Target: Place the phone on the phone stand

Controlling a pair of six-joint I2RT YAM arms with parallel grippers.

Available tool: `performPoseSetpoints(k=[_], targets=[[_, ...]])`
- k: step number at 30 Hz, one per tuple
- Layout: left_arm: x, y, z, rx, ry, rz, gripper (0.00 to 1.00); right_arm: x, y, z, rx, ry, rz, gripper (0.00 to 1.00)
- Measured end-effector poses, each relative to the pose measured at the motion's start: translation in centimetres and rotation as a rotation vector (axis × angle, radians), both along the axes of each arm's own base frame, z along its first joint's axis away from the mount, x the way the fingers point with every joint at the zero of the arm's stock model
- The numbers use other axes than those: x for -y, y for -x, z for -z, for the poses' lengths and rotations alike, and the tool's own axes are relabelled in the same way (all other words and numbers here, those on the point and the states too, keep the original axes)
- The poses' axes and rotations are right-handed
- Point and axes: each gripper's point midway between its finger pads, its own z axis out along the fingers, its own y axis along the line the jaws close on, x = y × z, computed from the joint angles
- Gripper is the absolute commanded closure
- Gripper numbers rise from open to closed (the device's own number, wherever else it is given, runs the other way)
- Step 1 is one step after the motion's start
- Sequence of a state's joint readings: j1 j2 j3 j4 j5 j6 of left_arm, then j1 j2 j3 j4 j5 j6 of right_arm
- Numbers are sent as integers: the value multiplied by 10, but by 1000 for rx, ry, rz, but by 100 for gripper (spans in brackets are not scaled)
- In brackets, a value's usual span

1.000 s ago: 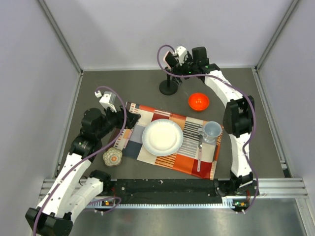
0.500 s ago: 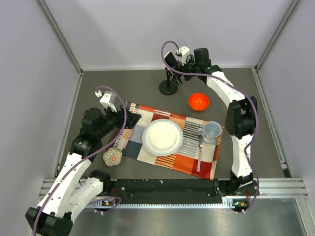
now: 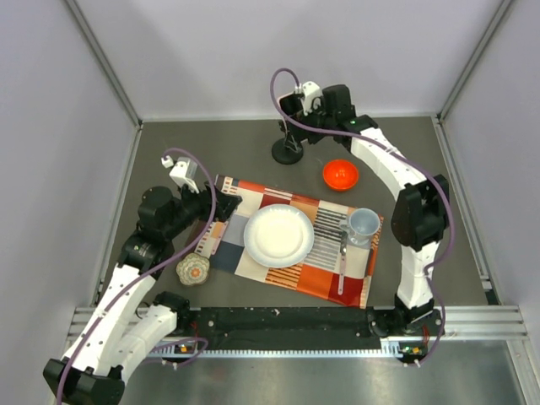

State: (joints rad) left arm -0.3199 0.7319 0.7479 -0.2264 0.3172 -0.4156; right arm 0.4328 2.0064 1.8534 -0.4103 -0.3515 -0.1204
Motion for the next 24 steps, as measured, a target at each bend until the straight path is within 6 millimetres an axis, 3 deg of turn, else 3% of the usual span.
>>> performPoseSetpoints(k=[3,10,16,24], targets=[[0,1,-2,7,2,0,28,12,-5,-8,32,13,9,1],[0,1,-2,8,3,1,27,34,-17,-6,49,62,48,1],[0,1,-2,8,3,4,27,23,-22,-11,55,30,5,1],[0,1,-2,8,3,4,27,17,-24,18,-2,35,-20,1]])
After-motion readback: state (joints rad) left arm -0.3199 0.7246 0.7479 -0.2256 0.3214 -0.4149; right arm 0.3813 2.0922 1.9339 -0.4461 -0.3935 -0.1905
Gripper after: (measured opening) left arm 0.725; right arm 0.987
